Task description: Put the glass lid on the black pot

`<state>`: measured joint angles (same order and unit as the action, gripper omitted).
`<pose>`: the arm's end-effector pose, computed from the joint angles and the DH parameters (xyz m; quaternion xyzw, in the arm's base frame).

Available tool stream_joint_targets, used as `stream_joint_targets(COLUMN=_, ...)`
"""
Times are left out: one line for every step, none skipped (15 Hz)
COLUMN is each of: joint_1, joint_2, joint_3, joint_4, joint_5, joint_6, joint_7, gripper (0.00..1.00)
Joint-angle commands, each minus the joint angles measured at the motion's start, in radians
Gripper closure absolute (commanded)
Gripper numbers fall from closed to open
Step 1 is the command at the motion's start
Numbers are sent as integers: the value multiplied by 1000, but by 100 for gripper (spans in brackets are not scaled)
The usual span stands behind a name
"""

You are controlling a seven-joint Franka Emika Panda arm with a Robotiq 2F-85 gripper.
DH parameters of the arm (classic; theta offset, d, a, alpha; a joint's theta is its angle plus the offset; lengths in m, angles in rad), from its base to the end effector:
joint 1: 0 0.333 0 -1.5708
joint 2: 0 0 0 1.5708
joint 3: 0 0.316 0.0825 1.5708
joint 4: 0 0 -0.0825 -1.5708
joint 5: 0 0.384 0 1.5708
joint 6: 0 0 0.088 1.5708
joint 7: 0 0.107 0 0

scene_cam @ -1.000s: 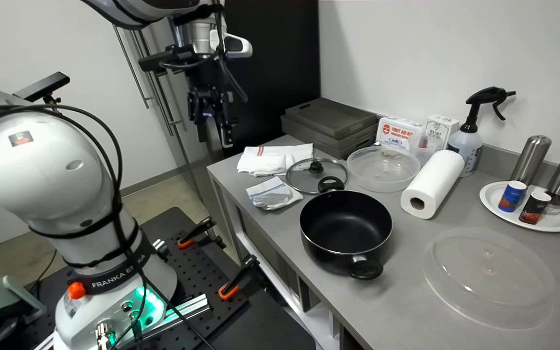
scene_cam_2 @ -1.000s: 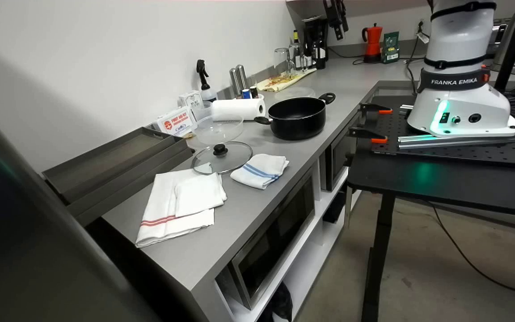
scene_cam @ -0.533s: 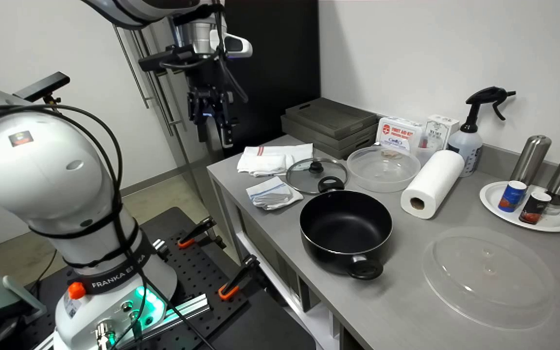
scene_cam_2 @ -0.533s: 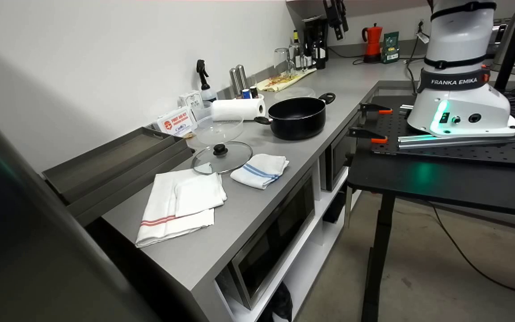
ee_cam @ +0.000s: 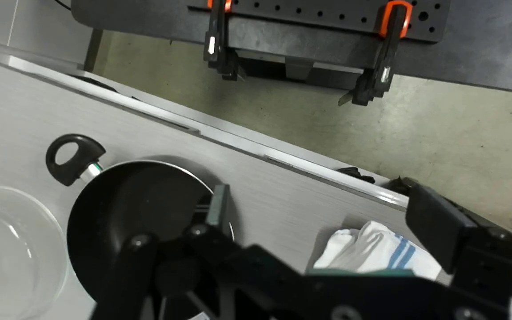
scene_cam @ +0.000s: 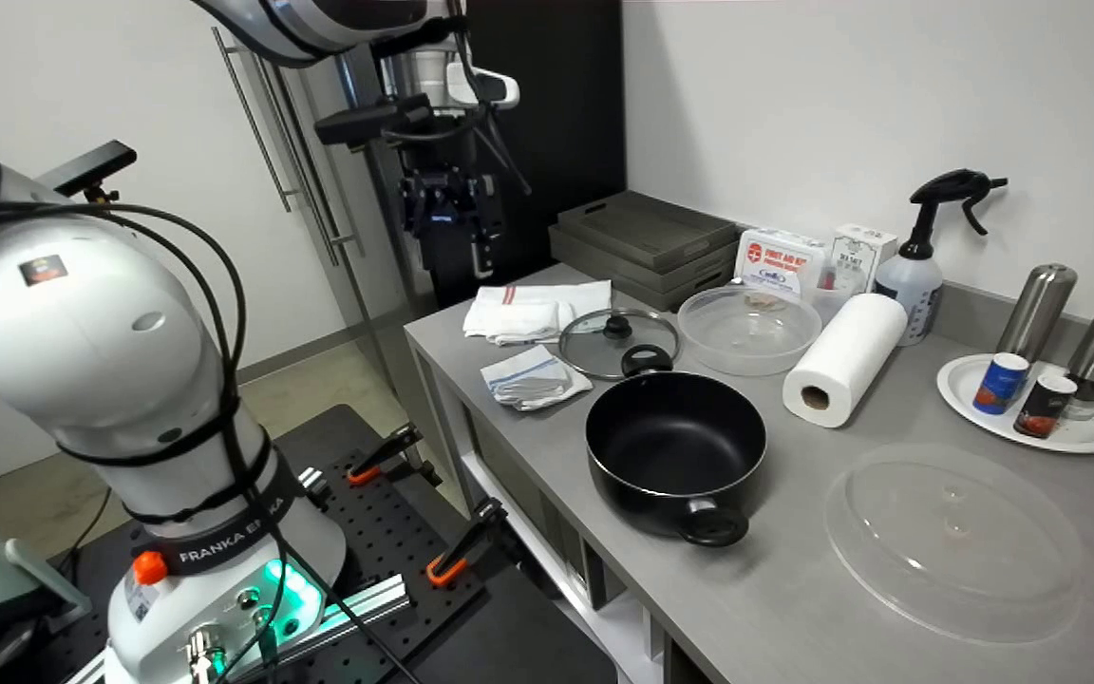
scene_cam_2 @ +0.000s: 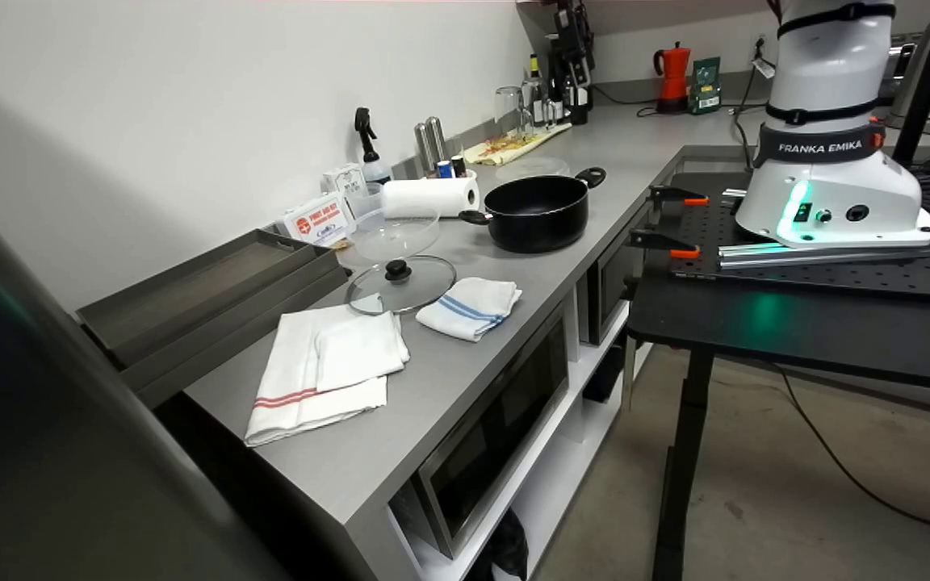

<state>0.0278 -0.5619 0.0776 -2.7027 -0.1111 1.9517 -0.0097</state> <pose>0.3349 0.0261 0.3851 0.9902 0.0747 -0.0924 0.0738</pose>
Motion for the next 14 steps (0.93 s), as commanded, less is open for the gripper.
stream_joint_targets(joint_1=32, joint_2=158, joint_3=-1, joint_4=101, joint_5=-18, joint_6=67, joint_7=-55, gripper=0)
stream_joint_targets(joint_1=41, joint_2=193, joint_3=0, joint_4=123, joint_5=-15, joint_6=86, joint_7=-72, gripper=0)
stream_joint_targets(joint_1=46, joint_2=223, joint_3=5, joint_4=143, joint_5=-21, joint_6=100, joint_7=-80, gripper=0)
stream_joint_targets(joint_1=55, joint_2=267, joint_3=10, joint_4=176, joint_5=-22, joint_6=116, joint_7=-91, gripper=0)
stream_joint_targets(joint_1=61, joint_2=301, joint_3=13, joint_4=202, joint_5=-23, joint_6=129, joint_7=-103, gripper=0)
stream_joint_targets(joint_1=68, joint_2=343, joint_3=18, joint_4=237, joint_5=-24, joint_6=142, joint_7=-111, gripper=0)
stream_joint_targets(joint_1=73, joint_2=377, joint_3=22, joint_4=267, joint_5=-28, joint_6=150, joint_7=-120, gripper=0)
stream_joint_targets(joint_1=78, joint_2=426, joint_3=31, joint_4=310, joint_5=-39, joint_6=162, joint_7=-119, gripper=0)
stream_joint_targets(joint_1=84, joint_2=463, joint_3=33, joint_4=346, joint_5=-32, joint_6=162, joint_7=-131, gripper=0)
stream_joint_targets(joint_1=90, joint_2=511, joint_3=40, joint_4=389, joint_5=-39, joint_6=172, joint_7=-132, gripper=0)
stream_joint_targets(joint_1=94, joint_2=547, joint_3=45, joint_4=425, joint_5=-42, joint_6=174, joint_7=-137, gripper=0)
stream_joint_targets(joint_1=100, joint_2=596, joint_3=53, joint_4=470, joint_5=-49, joint_6=181, joint_7=-135, gripper=0)
stream_joint_targets(joint_1=103, joint_2=630, joint_3=59, joint_4=505, joint_5=-67, joint_6=187, joint_7=-126, gripper=0)
stream_joint_targets(joint_1=109, joint_2=670, joint_3=63, joint_4=546, joint_5=-68, joint_6=184, joint_7=-132, gripper=0)
